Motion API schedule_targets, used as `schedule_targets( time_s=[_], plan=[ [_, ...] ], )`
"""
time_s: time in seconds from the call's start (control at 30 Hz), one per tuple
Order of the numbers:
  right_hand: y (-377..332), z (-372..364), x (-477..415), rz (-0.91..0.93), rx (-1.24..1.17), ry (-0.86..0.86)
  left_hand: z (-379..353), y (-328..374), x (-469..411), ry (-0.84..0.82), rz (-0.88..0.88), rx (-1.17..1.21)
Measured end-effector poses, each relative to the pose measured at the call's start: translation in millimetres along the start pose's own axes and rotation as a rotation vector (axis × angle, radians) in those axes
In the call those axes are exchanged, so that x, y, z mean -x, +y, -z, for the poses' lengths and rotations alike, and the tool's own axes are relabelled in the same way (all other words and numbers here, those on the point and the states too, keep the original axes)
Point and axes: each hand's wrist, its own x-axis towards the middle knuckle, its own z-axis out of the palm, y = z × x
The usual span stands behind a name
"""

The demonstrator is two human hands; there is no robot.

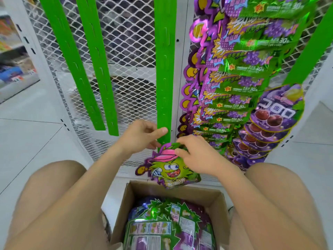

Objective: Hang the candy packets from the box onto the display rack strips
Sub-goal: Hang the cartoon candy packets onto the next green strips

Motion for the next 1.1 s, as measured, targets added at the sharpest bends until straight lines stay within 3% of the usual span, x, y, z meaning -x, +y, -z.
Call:
schedule_targets(
  time_s=[0.17,0.37,0.67,0.87,1.1],
  plan=[
    [-6.8,-4.9,-2.3,-0.009,-0.118,0.251,3.2,1.3,12.1,-0.037,0.057,-0.143],
    [-4.0,-22.3,-12.6,-0.071,-0.163,0.369,4.7,-2.1,19.1,-0.121,0.121,-0.132],
    [0.5,-26.8,-17.8,-0.1,-0.176,0.335,3.8,-10.0,20.2,-0.181,0.134,0.019],
    [-0.1,-34.5,-15.7,-0.078,-0.075,0.215,-0.4,-15.6,16.0,-0.102,0.147,-0.005],
    [-0.2,-23.6,-6.9,-0.007,-0.092,0.322,-1.9,-17.4,13.6,-0.074,0.167,0.052]
  ],
)
